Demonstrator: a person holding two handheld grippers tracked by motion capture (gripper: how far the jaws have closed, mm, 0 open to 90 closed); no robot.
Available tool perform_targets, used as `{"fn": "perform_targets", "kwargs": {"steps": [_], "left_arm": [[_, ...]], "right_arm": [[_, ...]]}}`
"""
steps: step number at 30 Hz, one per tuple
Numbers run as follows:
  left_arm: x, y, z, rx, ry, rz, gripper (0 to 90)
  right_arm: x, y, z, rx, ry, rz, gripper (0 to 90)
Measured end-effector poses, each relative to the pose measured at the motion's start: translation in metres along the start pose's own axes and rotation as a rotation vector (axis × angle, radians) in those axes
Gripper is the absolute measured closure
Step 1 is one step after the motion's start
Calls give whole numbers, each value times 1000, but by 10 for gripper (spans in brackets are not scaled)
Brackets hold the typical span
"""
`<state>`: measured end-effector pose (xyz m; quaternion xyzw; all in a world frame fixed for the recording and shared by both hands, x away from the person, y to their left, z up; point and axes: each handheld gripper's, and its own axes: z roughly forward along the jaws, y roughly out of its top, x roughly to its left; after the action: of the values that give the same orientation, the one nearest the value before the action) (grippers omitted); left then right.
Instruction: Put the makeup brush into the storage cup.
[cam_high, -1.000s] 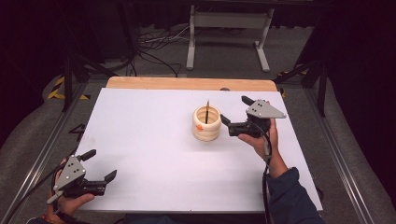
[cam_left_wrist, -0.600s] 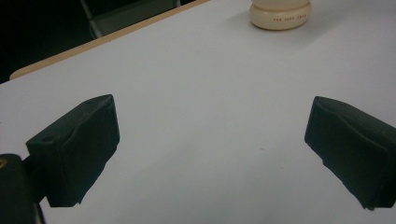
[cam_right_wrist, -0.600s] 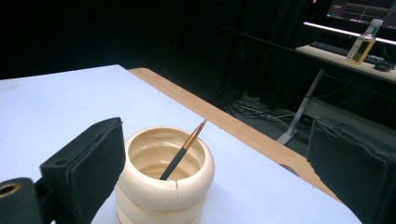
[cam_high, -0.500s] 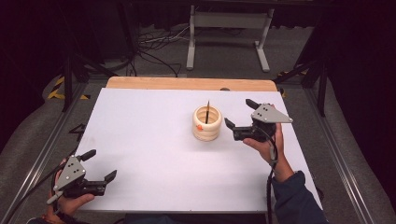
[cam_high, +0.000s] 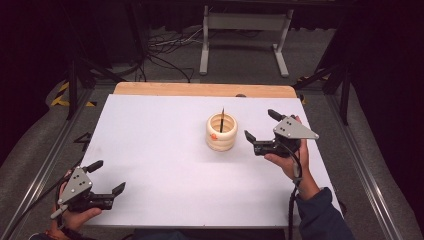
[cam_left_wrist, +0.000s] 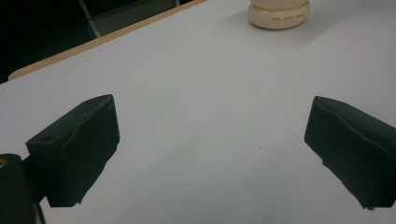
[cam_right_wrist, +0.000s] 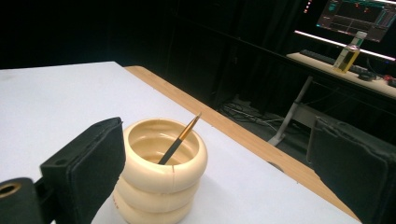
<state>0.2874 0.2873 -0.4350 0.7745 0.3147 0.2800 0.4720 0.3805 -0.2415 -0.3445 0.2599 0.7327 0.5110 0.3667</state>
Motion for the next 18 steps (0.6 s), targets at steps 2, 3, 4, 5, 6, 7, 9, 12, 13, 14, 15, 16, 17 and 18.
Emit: {"fn": "perform_targets", "kwargs": {"steps": [2,3,4,5,6,7,9,12,13,14,15,16,17,18], "left_arm": [[0,0,0,-1,1,-1,40],[0,0,0,1,2,1,42],[0,0,0,1,2,1,43],[0,0,0,0,1,0,43],[0,0,0,0,1,0,43],[0,0,0,0,0,0,43],[0,0,0,0,0,1,43],[0,0,0,-2,-1,2,42],[0,0,0,-1,1,0,42],[0,0,0,-1,-1,0,42],[0,0,0,-1,-2,0,42],[0,0,0,-1,-2,1,41],[0,0,0,-1,0,1,41],[0,0,0,-1,1,1,41]], "right_arm": [[1,-1,-2,3,-4,-3,46],[1,-2,-3,1,-1,1,46],[2,-3,-3,3,-2,-3,46],[2,-4,-4,7,-4,-7,47],[2,-4,-4,7,-4,-7,47],[2,-5,-5,7,0,-6,46],[3,-7,-5,18,-1,-10,47],[5,-10,-7,24,-1,-14,47],[5,-10,-7,26,-3,-14,47],[5,-10,-8,24,-2,-11,47],[5,-11,-9,22,-2,-10,47],[6,-12,-10,20,-9,-13,48],[6,-12,-11,22,-13,-15,48],[6,-13,-12,22,-13,-14,48]]}}
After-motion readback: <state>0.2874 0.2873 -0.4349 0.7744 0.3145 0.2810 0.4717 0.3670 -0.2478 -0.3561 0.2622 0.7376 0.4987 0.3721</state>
